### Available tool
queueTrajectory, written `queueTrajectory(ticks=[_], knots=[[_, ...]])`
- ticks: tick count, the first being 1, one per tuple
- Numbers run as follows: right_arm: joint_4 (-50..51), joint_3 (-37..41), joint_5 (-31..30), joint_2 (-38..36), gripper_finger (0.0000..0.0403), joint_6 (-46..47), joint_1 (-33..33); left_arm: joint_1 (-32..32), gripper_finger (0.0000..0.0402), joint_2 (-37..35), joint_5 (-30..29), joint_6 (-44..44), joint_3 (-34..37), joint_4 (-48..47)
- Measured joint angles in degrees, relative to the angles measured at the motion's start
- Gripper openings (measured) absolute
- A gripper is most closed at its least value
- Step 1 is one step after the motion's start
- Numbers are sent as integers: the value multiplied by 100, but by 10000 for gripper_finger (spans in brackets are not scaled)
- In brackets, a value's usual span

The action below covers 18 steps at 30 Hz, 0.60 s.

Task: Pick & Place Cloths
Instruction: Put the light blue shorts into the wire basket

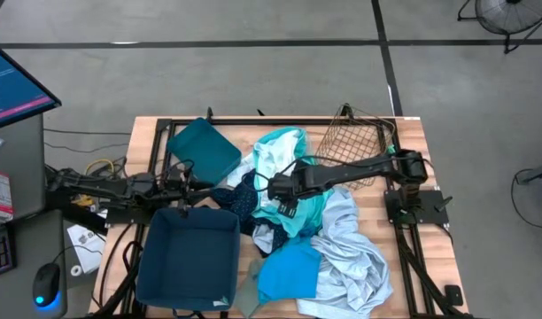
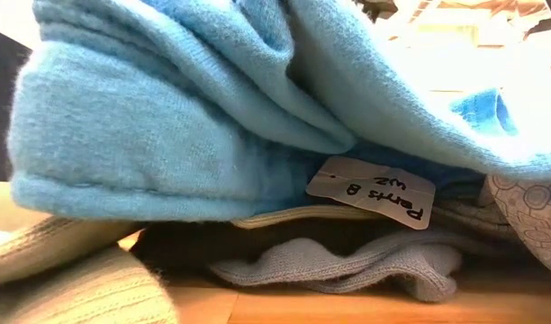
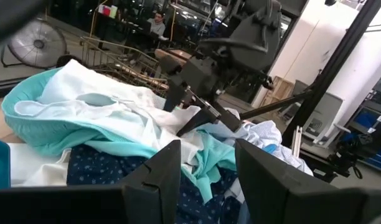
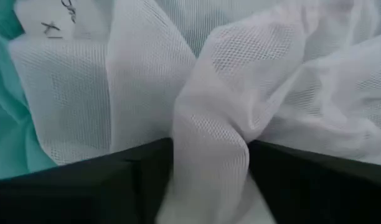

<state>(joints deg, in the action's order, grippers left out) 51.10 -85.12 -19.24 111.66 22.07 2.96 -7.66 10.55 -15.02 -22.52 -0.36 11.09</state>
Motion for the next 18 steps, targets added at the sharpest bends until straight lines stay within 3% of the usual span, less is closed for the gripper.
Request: queueTrajectory(ticks=[5, 11, 18], knots=[[-62, -4, 552, 178, 25, 11, -117, 0, 133, 4, -3, -1, 0, 0], [144, -390, 635, -133, 5, 135, -153, 0, 133, 51, -10, -30, 0, 3], [323, -1641, 252, -1049, 2, 48, -187, 1, 133, 284, -69, -44, -2, 8]])
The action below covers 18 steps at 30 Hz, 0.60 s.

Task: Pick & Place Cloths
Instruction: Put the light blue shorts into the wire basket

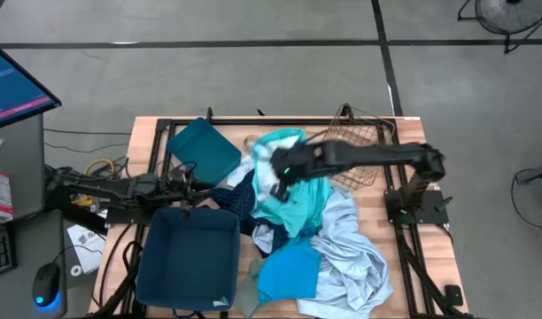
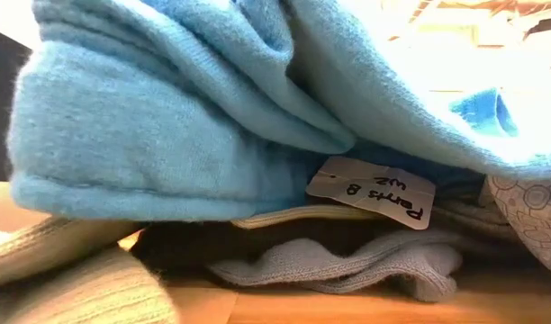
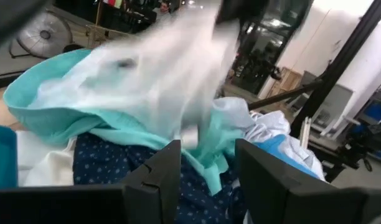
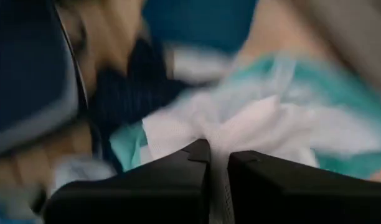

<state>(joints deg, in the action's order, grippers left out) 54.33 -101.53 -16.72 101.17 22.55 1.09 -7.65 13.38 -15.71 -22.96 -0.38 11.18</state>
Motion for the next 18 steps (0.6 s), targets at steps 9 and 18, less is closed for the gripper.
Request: queueTrajectory(ticks=[9, 18], knots=[[-129, -1330, -2527, -1260, 1, -508, -247, 1, 133, 97, -199, 0, 0, 63], [-142, -1812, -4945, -2015, 0, -1774, -579, 0, 133, 103, -261, 0, 0, 194]])
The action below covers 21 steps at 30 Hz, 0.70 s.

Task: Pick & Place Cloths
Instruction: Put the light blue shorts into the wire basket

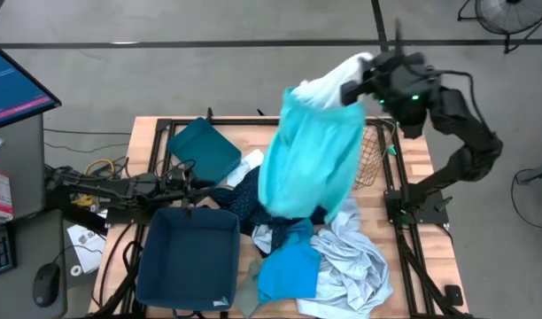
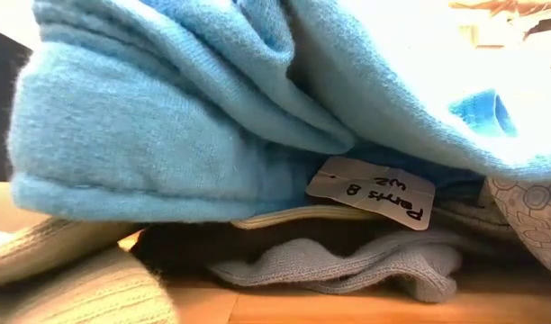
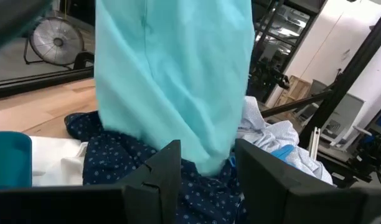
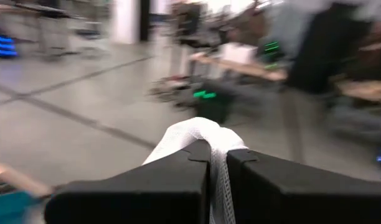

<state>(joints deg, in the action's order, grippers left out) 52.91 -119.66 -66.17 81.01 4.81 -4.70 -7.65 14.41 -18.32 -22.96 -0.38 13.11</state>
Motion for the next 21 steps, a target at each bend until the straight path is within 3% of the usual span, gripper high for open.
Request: queueTrajectory(ticks=[5, 16, 21], knots=[[-807, 0, -901, -84, 0, -1454, -282, 1, 133, 0, -23, 0, 0, 12], [-5244, 2, -1143, 247, 0, -6058, -845, -1, 133, 0, -21, 0, 0, 30], [-6134, 2, -1322, 347, 0, -7197, -1135, 1, 133, 0, -19, 0, 0, 30]])
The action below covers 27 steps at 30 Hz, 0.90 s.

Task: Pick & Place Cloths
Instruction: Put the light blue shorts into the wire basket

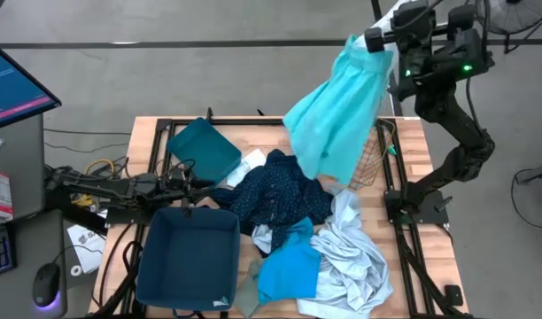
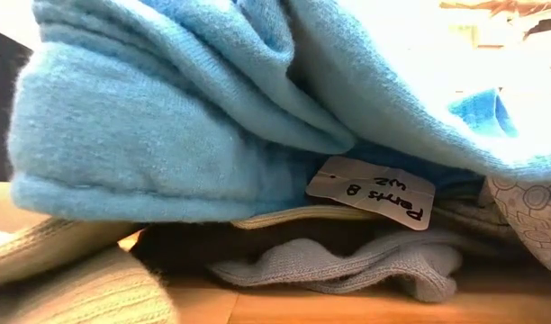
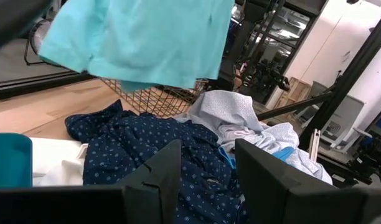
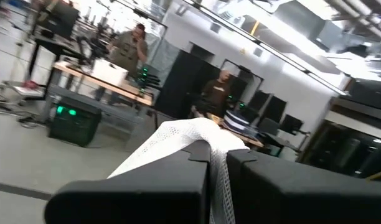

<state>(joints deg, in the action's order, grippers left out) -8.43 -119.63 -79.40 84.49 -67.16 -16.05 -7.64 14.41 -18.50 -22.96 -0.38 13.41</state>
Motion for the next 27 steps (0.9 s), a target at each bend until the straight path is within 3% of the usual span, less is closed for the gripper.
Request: queueTrajectory(ticks=[9, 14, 17, 20, 27], knots=[[19, 2, -27, -56, 0, -33, -218, 0, 133, 0, 4, -61, 0, 0], [822, 0, -256, -269, 0, 184, 63, -2, 133, -2, 16, -157, 0, 0], [1977, 0, -761, -405, 0, 852, 83, -2, 133, 0, 26, -157, 0, 0], [3797, 4, -1030, -568, 0, 1921, -135, -2, 133, 0, 24, -157, 1, 4], [7538, 2, -1051, -751, 0, 5522, -329, 0, 133, 0, 22, -179, 0, 48]])
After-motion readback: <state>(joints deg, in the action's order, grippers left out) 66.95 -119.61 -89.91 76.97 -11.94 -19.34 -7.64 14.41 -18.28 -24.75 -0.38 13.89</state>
